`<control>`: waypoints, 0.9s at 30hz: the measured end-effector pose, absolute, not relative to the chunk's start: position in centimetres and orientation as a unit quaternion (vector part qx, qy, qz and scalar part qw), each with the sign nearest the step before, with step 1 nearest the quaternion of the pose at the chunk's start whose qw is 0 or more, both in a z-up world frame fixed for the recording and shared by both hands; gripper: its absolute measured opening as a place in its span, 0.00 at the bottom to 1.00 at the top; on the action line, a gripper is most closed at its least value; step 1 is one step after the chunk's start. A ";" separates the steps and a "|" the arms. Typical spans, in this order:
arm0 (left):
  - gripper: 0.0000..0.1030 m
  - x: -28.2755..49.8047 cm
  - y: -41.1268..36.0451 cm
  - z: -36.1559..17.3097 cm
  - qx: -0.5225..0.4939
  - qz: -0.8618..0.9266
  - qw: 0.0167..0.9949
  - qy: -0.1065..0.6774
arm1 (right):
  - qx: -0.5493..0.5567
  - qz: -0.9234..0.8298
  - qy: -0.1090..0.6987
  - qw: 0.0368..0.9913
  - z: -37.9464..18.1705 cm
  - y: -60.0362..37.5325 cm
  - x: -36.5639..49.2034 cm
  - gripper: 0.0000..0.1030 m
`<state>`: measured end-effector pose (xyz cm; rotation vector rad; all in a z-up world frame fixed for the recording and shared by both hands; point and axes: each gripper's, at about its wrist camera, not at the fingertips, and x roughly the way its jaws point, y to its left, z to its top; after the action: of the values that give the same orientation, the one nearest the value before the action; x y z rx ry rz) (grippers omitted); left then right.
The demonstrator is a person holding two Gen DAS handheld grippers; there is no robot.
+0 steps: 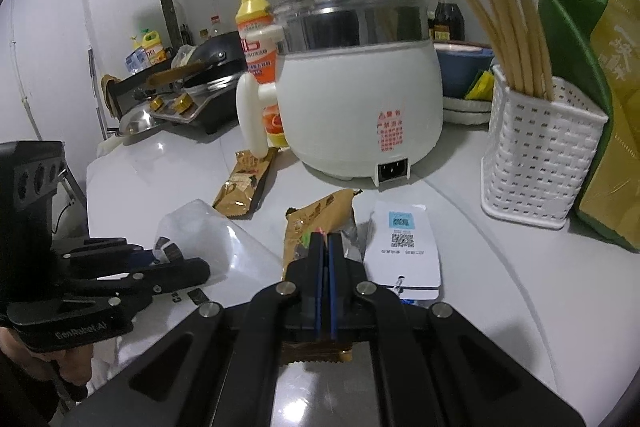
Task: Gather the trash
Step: 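Close the left tool on the clear Casual Socks bag, then lift the clear bag and brown wrapper and carry them down to the trash bin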
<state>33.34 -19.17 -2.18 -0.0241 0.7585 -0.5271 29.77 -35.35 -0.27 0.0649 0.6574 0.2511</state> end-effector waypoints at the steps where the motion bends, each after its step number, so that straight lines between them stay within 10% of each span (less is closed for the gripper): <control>1: 0.14 33.1 -18.9 -1.9 -0.011 -0.253 0.897 0.362 | 0.031 0.122 0.320 0.939 -0.1 -35.4 29.6 0.02; 27: 0.13 23.7 -9.6 2.3 -0.029 -0.179 0.937 0.300 | -0.011 0.188 0.263 0.946 5.7 -28.4 23.1 0.02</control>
<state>23.70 -9.59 2.27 -0.0600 0.6126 -0.3666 23.06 -28.38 5.67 -0.0218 0.5364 0.3822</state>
